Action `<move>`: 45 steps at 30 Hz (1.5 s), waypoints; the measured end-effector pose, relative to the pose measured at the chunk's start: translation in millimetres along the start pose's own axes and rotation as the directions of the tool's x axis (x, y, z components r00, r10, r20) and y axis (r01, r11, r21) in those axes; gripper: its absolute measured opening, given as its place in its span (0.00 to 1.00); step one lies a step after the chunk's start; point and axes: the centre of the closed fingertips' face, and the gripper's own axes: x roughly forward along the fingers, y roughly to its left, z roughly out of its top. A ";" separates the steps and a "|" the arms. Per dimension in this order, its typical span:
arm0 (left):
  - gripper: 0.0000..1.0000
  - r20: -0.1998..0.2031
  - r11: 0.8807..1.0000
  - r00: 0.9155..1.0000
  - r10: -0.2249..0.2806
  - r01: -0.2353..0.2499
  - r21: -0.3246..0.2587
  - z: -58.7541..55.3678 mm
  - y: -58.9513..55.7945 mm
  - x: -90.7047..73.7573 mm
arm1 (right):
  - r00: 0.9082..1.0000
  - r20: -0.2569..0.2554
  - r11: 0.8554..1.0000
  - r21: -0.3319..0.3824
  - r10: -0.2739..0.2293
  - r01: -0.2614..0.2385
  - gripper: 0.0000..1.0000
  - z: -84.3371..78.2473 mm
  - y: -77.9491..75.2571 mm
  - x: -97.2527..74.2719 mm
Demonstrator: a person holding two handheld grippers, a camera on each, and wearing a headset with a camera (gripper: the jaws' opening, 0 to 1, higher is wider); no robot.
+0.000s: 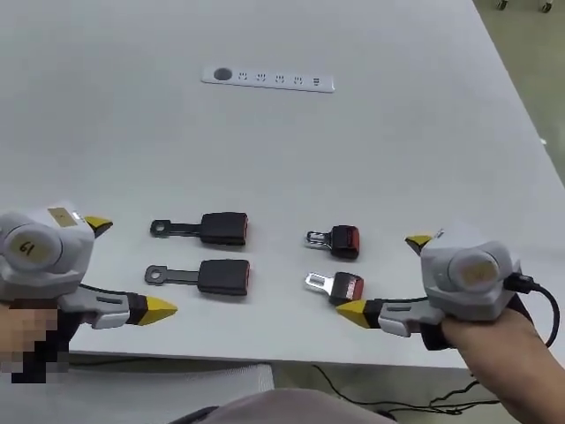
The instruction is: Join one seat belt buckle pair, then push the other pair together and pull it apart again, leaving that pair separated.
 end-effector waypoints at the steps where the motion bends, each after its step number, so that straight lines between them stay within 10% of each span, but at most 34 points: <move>1: 0.99 -0.003 1.000 1.000 -0.001 0.001 -0.002 -0.6 -0.2 0.0 | 1.000 0.000 1.000 -0.001 0.000 0.000 0.94 0.0 0.1 0.1; 19: 1.00 -0.011 1.000 1.000 -0.009 0.009 -0.021 -1.4 1.7 1.7 | 1.000 0.009 1.000 -0.004 -0.007 0.007 0.92 -0.5 -3.5 2.0; 21: 1.00 0.009 1.000 1.000 -0.015 0.015 -0.025 1.3 0.6 1.8 | 0.997 0.077 1.000 0.023 0.006 -0.007 0.91 9.8 -0.7 1.8; 45: 0.97 -0.022 1.000 1.000 -0.003 0.004 0.025 -0.9 3.4 8.3 | 0.999 0.031 0.998 -0.064 -0.009 0.011 0.82 4.5 -0.9 -1.6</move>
